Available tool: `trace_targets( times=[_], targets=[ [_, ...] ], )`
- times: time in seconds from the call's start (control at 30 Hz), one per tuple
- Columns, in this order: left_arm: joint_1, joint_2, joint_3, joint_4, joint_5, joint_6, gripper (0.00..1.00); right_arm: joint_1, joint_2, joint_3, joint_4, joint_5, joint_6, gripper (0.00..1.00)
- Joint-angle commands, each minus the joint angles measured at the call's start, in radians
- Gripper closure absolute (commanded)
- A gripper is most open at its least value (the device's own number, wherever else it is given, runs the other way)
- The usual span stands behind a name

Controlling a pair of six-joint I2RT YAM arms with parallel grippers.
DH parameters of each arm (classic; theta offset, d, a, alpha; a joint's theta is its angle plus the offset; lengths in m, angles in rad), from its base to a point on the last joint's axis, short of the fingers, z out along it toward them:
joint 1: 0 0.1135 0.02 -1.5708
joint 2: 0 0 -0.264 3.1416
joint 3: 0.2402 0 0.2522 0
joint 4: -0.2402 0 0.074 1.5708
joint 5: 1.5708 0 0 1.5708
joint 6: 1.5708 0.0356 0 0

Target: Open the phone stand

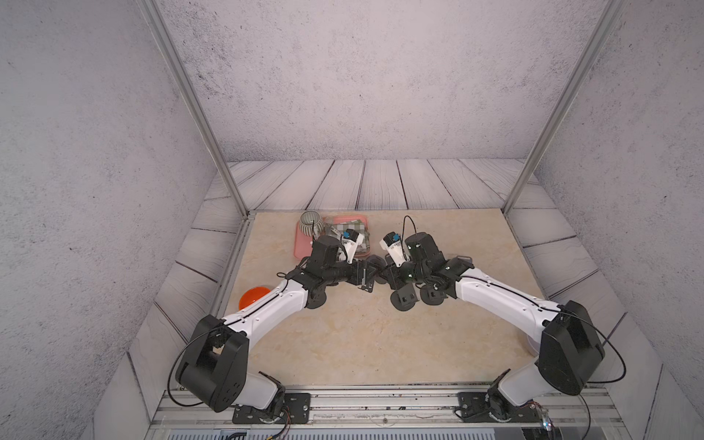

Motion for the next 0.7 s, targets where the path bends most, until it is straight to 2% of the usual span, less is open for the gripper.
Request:
trace_targets(
  times=[0.0, 0.33, 0.67],
  targets=[
    [0.014, -0.067, -0.024, -0.033, -0.01, 0.024, 0.58, -0.034, -0.011, 0.024, -0.059, 0.118, 0.016, 1.0],
    [0.012, -0.22, -0.111, -0.054, -0.059, 0.015, 0.58, -0.103, 0.018, 0.035, -0.075, 0.101, 0.071, 1.0],
    [0.012, -0.308, -0.164, -0.074, -0.072, 0.001, 0.58, -0.156, 0.027, 0.035, -0.078, 0.066, 0.095, 1.0]
  ],
)
